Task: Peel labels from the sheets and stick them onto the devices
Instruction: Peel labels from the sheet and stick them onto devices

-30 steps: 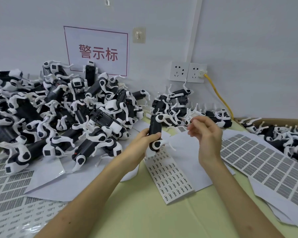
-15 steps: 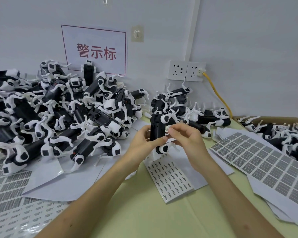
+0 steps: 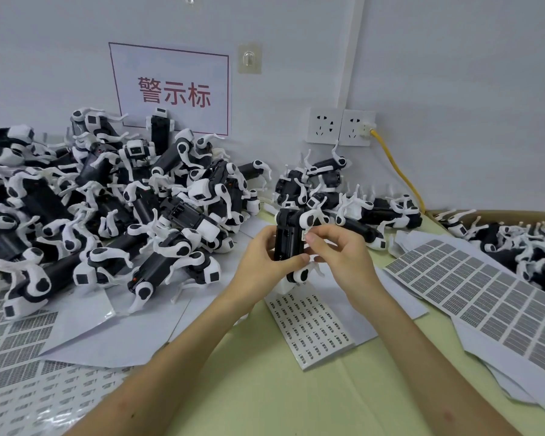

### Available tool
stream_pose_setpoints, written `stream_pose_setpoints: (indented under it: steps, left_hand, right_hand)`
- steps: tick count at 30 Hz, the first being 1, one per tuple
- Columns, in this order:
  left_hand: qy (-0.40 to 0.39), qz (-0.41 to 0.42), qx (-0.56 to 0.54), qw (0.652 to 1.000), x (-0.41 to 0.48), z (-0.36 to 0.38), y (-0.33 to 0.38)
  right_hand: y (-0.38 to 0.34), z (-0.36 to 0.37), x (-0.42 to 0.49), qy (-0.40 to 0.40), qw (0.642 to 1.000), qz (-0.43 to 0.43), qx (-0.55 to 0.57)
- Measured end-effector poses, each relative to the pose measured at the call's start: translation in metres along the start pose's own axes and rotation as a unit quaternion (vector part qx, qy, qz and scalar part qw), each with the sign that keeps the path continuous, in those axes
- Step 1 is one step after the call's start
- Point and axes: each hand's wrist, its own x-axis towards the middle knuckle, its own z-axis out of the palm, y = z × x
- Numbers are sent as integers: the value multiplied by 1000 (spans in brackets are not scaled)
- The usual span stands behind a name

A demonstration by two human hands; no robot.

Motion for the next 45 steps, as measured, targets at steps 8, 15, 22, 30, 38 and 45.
stream_pose_setpoints:
  steps: [8,15,22,30,38,45]
  left_hand:
    - [17,7,42,999,-3,1,0]
    - [34,25,76,996,-4,3,1]
    - [38,28,80,996,-7,5,1]
    - [46,23,93,994,-9,6,2]
    - [49,32,101,993,-11,7,5]
    - [46,45,109,992,-14,6,5]
  right_hand:
    - [1,2,0,14,1000,4,-5]
    - [4,6,-1,31,999,-6,-8]
    - [6,7,-1,40,999,-11,-12]
    - [7,9,-2,51,998,-13,-16]
    - [5,10,-3,55,998,-16,-20]
    - [5,7,-3,47,999,-6,-8]
